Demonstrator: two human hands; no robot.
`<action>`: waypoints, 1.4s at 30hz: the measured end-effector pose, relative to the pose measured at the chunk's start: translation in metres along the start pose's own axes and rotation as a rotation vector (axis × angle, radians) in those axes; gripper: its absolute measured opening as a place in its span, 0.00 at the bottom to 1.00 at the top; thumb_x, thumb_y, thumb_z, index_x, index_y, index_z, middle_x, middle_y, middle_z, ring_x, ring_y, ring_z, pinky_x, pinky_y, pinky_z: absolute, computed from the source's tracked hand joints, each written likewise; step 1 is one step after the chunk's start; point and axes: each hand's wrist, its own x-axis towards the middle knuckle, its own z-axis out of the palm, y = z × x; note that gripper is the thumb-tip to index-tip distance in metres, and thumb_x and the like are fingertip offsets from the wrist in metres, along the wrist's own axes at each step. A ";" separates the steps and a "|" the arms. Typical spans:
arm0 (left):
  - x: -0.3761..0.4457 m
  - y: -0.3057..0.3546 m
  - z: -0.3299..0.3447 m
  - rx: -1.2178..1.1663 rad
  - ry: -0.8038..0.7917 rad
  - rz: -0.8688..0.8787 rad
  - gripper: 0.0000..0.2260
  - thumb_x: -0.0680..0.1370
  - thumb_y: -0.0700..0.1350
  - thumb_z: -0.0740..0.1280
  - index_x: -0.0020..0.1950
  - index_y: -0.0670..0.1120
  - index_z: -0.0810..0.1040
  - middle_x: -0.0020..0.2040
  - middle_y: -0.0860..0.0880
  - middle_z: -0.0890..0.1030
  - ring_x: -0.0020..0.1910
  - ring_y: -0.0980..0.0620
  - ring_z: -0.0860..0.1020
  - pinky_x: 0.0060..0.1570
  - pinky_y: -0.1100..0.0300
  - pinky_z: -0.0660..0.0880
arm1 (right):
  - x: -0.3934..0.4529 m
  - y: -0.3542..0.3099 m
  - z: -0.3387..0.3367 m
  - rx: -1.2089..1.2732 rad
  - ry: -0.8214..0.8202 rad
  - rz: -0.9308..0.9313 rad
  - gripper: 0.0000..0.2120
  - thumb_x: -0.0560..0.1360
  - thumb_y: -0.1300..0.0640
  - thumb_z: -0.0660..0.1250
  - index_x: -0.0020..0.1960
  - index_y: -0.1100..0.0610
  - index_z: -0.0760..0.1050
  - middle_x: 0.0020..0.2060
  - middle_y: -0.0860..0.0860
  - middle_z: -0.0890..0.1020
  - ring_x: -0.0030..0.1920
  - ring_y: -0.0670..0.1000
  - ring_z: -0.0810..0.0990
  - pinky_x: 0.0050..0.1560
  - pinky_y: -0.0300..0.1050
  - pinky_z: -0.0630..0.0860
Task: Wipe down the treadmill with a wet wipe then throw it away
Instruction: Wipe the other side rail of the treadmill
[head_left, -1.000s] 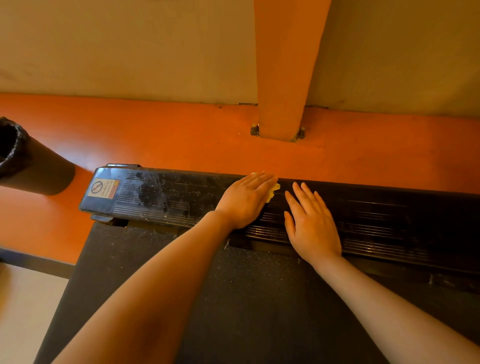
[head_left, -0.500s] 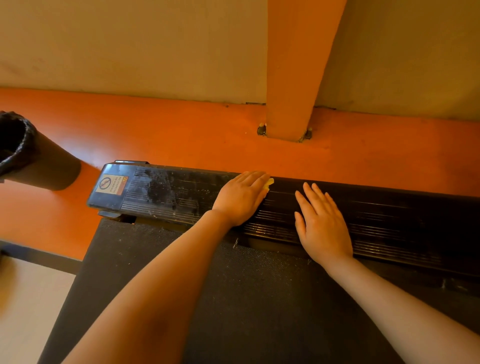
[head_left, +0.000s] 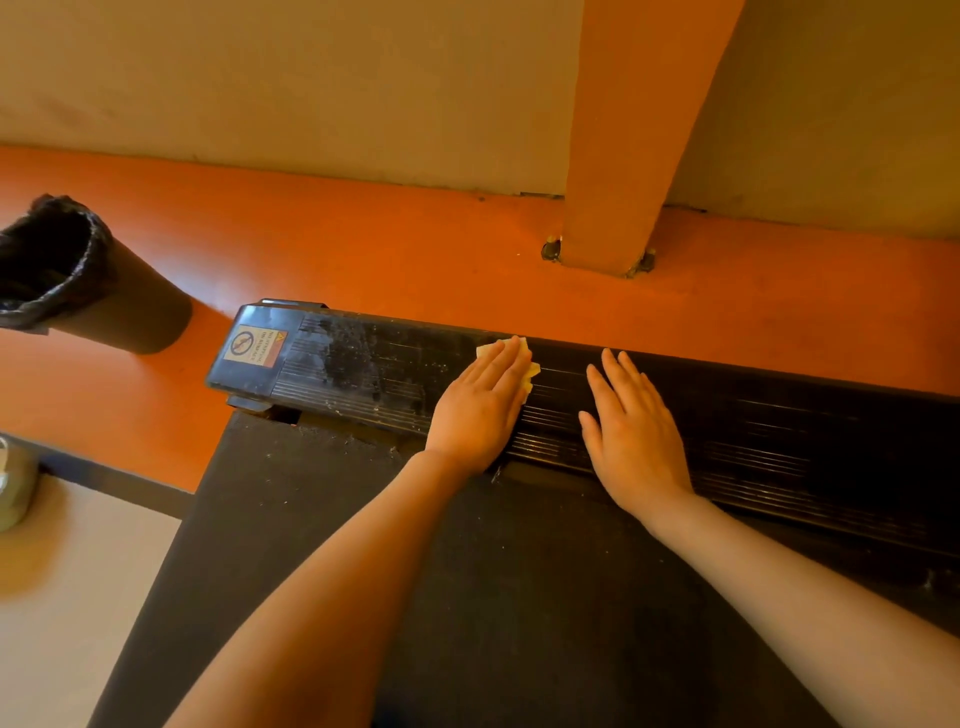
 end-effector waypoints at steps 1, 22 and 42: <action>-0.007 0.002 0.002 -0.004 0.014 -0.013 0.23 0.84 0.51 0.50 0.76 0.43 0.64 0.76 0.45 0.64 0.76 0.47 0.60 0.74 0.53 0.59 | 0.002 -0.008 0.002 0.010 -0.013 -0.001 0.25 0.82 0.52 0.58 0.76 0.59 0.62 0.77 0.57 0.60 0.78 0.56 0.55 0.74 0.51 0.54; -0.009 -0.018 0.000 -0.023 0.026 -0.124 0.23 0.84 0.48 0.55 0.79 0.45 0.57 0.79 0.46 0.56 0.78 0.51 0.50 0.75 0.57 0.49 | 0.009 -0.043 0.025 -0.106 0.002 -0.017 0.24 0.82 0.52 0.56 0.75 0.61 0.63 0.75 0.58 0.63 0.77 0.57 0.58 0.74 0.53 0.57; -0.063 -0.013 0.006 -0.035 0.057 -0.156 0.23 0.84 0.50 0.52 0.78 0.45 0.59 0.78 0.45 0.60 0.78 0.50 0.53 0.75 0.55 0.51 | 0.008 -0.043 0.025 -0.127 0.005 -0.025 0.25 0.81 0.51 0.55 0.75 0.62 0.63 0.75 0.59 0.63 0.76 0.58 0.59 0.74 0.54 0.58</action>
